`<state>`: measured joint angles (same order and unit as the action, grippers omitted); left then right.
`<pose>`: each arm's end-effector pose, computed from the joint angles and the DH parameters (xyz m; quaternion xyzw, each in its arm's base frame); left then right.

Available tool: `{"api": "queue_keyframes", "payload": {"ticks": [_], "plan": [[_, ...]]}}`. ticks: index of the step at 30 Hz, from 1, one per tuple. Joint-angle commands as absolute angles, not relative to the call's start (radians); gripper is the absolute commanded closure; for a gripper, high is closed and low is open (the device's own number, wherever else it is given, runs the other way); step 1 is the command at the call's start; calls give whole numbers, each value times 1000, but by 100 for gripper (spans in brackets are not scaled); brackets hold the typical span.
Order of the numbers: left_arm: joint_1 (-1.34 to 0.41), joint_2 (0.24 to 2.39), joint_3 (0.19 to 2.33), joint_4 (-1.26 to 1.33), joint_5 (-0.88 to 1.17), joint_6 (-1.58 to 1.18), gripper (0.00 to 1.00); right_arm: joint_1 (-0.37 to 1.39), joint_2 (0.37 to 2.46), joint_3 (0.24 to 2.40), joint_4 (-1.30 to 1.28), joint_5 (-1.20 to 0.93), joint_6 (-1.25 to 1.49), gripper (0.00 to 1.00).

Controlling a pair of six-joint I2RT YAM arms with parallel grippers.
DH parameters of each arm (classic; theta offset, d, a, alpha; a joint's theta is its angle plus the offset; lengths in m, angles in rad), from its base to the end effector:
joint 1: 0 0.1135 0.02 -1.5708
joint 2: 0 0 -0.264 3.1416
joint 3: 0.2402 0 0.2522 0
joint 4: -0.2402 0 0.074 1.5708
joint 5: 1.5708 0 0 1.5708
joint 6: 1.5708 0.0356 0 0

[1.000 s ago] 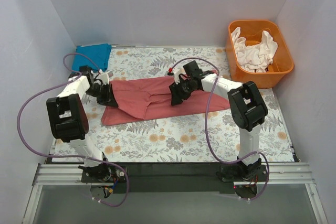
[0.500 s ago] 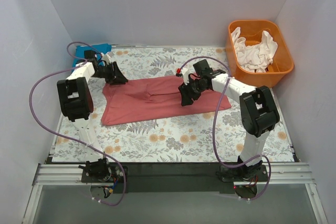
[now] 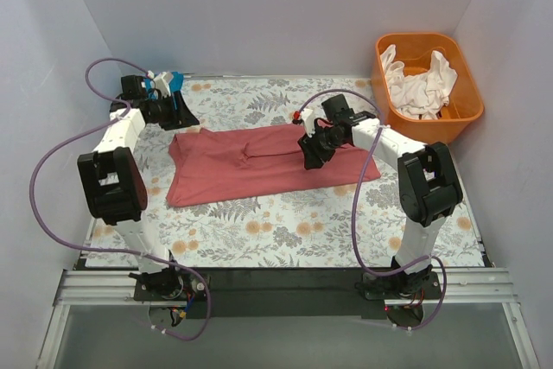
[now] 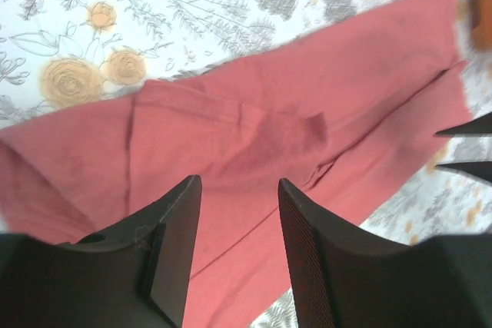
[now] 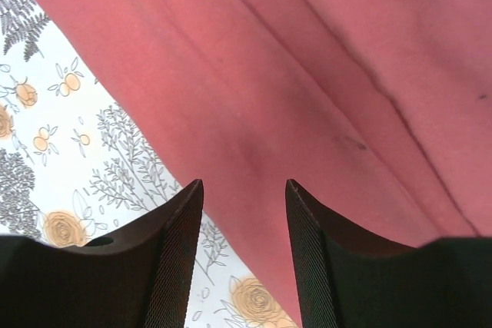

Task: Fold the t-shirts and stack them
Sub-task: Fold the tshirt

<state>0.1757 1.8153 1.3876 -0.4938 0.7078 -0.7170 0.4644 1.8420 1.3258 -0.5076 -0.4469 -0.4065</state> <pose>0.3908 0.0459 0.2422 -0.2841 0.8496 -0.3965 0.2005 0.3405 0.1878 0.2085 -0.4503 0.8260 0.2209 0.2571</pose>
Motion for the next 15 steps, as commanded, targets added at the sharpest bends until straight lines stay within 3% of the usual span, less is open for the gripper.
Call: {"api": "queue_keyframes", "payload": {"ticks": [1,4,11,15], "plan": [[163,1929,1588,-628,635,-576,57,457,1851,1379,-515,-437,-440,47],[150,2113,1828,-817,633,-418,56,449,1856,1379,-528,-449,-457,50],[144,2271,2009,-909,629,-282,55,446,1859,1408,-540,-485,-446,51],[143,2292,2008,-927,672,-271,54,445,1871,1411,-540,-489,-442,51]]}}
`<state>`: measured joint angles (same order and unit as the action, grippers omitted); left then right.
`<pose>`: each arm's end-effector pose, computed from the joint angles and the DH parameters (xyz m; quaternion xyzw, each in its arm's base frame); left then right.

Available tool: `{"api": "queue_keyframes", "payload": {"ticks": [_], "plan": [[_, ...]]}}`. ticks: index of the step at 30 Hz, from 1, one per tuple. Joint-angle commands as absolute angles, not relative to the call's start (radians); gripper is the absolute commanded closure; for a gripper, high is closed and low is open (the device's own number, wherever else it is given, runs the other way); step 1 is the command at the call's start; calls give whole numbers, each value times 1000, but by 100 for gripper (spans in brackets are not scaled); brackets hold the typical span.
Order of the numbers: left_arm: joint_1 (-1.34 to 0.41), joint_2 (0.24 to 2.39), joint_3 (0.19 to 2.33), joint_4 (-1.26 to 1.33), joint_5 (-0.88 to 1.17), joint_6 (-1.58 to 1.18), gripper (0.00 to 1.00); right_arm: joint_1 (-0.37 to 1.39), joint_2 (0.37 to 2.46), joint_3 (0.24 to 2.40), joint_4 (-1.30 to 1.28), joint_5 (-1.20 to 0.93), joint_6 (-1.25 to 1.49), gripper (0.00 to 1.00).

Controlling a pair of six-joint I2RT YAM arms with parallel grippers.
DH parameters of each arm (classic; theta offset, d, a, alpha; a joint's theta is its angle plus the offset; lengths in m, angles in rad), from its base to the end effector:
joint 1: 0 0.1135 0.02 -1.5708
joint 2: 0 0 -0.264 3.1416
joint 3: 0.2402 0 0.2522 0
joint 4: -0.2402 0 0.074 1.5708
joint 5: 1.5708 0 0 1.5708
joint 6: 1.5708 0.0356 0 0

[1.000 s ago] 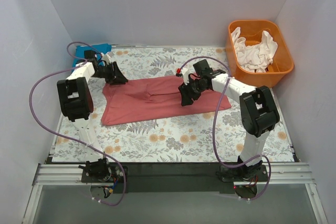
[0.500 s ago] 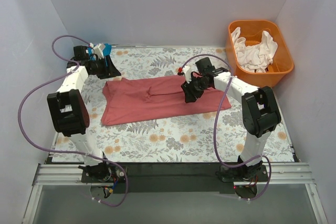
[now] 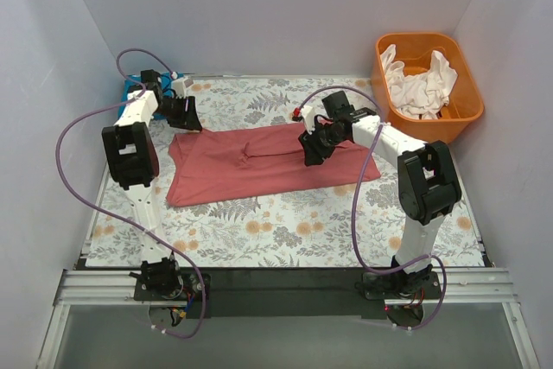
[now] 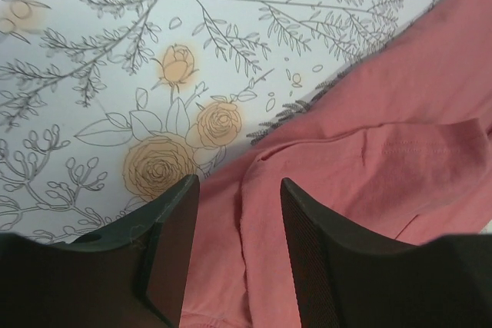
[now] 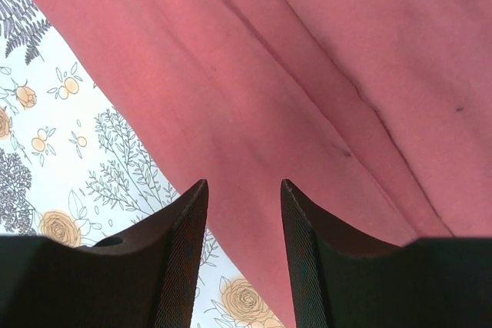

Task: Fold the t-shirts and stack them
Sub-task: Fold the tshirt

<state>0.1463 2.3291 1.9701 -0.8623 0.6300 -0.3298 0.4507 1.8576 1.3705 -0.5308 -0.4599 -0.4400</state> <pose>0.4850 0.0503 0.1787 -0.1684 0.9226 -0.3190 0.1367 0.3485 0.1862 0.2150 -0.4596 0.8185 0.2207 0.2646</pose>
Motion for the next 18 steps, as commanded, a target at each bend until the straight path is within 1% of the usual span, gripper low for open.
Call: {"api": "queue_keyframes", "payload": {"ticks": [1,15,18], "plan": [[140,2293,2000,-913,675,-273,54,446,1871,1413,-541,-488,-440,51],[98,2352,2009,-893,675,-279,55,440,1891,1414,-551,-466,-454,51],[98,2364,2023,-894,666,-278,58,439,1901,1425,-555,-466,-454,51]]}}
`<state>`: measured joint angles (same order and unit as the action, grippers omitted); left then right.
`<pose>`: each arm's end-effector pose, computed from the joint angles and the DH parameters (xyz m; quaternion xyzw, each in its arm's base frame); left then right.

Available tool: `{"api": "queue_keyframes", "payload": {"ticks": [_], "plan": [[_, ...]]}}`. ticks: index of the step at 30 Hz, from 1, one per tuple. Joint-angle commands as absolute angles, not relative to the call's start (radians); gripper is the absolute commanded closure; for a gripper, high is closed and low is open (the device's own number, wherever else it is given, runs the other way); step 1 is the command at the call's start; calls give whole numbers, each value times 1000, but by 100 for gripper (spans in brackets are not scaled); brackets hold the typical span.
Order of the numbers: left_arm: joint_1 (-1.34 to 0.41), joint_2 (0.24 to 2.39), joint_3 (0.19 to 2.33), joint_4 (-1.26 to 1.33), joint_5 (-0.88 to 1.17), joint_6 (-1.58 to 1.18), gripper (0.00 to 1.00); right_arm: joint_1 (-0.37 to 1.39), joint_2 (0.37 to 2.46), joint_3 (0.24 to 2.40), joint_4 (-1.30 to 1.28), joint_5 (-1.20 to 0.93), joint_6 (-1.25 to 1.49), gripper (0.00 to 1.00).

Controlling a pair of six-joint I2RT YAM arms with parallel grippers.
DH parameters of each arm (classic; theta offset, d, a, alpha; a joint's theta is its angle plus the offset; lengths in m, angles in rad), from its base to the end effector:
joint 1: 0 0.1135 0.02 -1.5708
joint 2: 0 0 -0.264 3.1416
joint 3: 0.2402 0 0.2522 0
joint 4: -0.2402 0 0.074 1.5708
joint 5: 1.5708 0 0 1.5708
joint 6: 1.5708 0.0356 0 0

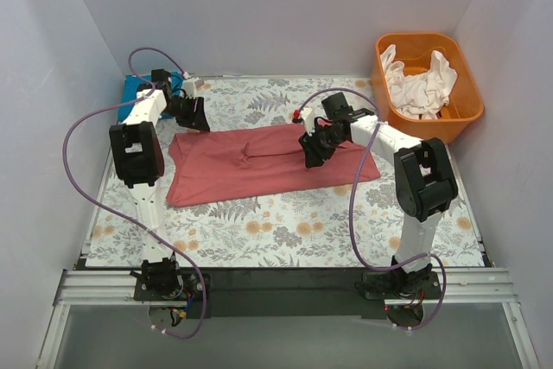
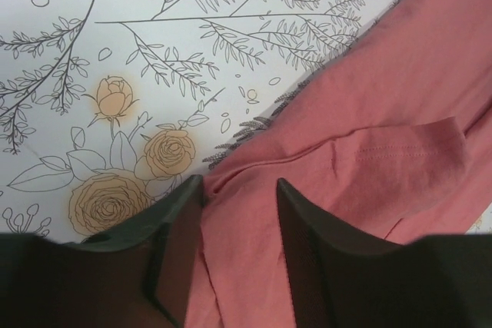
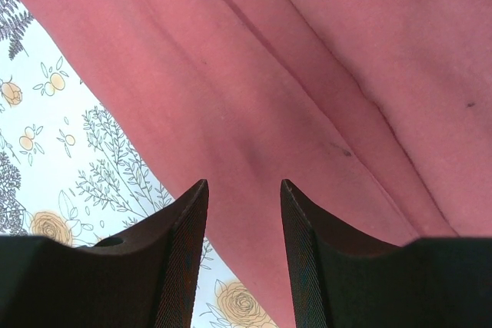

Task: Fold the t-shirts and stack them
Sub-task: Fold the tshirt

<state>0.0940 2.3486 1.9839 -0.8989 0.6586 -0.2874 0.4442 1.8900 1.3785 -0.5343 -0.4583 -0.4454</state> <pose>0.4863 0.0240 0.1729 -0.1287 0.9276 -0.3321 0.1132 0.3534 0.1856 0.2049 -0.4579 0.8236 0.2192 0.2528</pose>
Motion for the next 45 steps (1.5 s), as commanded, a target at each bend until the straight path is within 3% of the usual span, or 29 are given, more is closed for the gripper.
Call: {"api": "queue_keyframes", "payload": {"ticks": [1,3,7,9,18,24,45], "plan": [[98,2367,2026,-900,669,-275,63,439,1902,1428,-555,-466,-454,51],[98,2373,2036,-905,670,-272,69,439,1911,1437,-558,-465,-456,51],[101,2359,2036,-893,663,-270,94,436,1921,1443,-564,-466,-457,51],[103,2342,2039,-871,657,-276,100,436,1922,1445,-566,-465,-457,51],[137,2224,1962,-729,650,-319,100,434,1933,1434,-568,-460,-451,52],[135,2204,1931,-765,655,-247,100,431,1934,1434,-568,-460,-451,52],[26,1864,1464,-701,650,-81,100,433,1947,1439,-575,-468,-448,52]]}}
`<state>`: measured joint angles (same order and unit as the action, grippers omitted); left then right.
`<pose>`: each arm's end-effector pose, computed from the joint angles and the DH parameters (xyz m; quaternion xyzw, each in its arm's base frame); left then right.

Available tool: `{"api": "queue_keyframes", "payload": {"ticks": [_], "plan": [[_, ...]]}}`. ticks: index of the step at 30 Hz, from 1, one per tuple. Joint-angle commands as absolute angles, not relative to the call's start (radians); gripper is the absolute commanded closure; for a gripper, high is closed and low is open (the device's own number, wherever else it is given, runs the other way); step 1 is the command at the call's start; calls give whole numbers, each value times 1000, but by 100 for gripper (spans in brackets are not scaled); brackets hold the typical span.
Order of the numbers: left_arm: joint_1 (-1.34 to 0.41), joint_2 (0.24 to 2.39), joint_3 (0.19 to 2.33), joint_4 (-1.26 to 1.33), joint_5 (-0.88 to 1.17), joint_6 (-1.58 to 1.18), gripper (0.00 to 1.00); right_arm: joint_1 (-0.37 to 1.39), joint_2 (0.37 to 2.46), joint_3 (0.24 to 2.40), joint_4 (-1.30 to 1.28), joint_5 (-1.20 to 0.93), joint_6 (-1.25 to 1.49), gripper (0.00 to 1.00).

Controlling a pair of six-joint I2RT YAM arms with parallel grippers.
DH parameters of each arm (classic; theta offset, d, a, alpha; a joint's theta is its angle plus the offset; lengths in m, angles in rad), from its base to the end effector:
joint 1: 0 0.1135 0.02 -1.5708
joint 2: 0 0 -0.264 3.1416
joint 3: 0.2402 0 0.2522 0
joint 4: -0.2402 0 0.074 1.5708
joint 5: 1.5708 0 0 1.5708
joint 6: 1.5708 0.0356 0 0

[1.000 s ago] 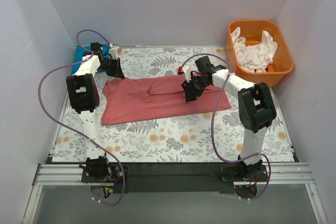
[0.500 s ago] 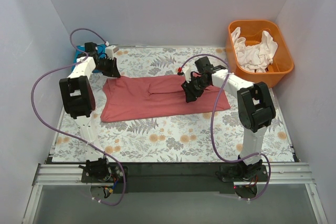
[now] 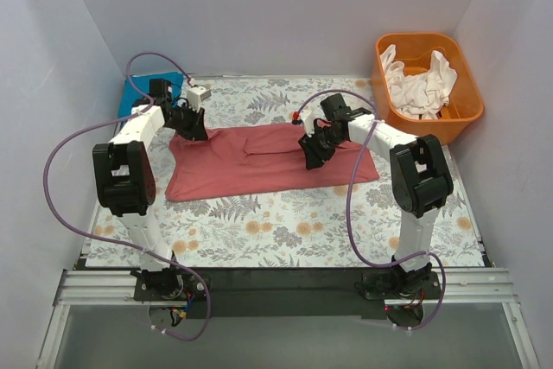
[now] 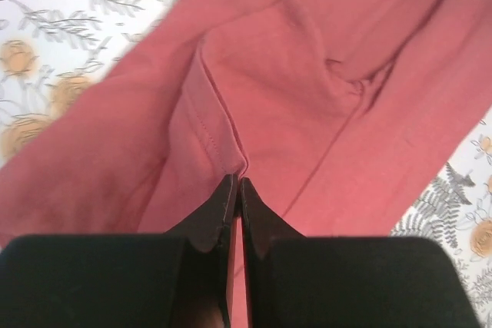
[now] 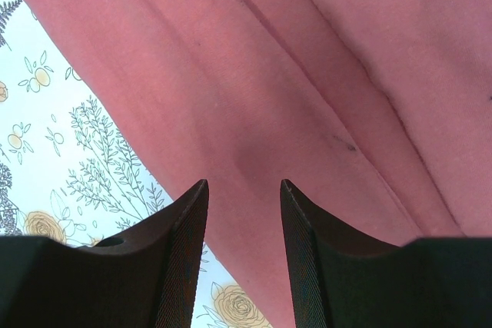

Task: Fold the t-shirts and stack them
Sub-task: Fold the tshirt

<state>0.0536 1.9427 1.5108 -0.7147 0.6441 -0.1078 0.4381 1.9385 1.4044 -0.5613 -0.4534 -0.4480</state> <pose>0.4063 0.0004 0.2180 -0.0083 0.9297 -0.3147 0.1912 0.3600 0.1858 0.1925 -0.4538 0.8329 0.2173 0.2305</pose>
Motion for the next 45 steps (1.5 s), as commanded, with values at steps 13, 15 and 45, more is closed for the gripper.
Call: {"api": "queue_keyframes", "payload": {"ticks": [13,15,45], "plan": [[-63,1838,1287,-732,580,-44,97,423,1934,1450,-584,-475,-456,51],[-67,1844,1279,-733,565,-52,91,420,1933,1462,-592,-474,-459,51],[-72,1644,1069,-775,178,-555,62,276,2194,1714,-592,-94,-779,65]]}}
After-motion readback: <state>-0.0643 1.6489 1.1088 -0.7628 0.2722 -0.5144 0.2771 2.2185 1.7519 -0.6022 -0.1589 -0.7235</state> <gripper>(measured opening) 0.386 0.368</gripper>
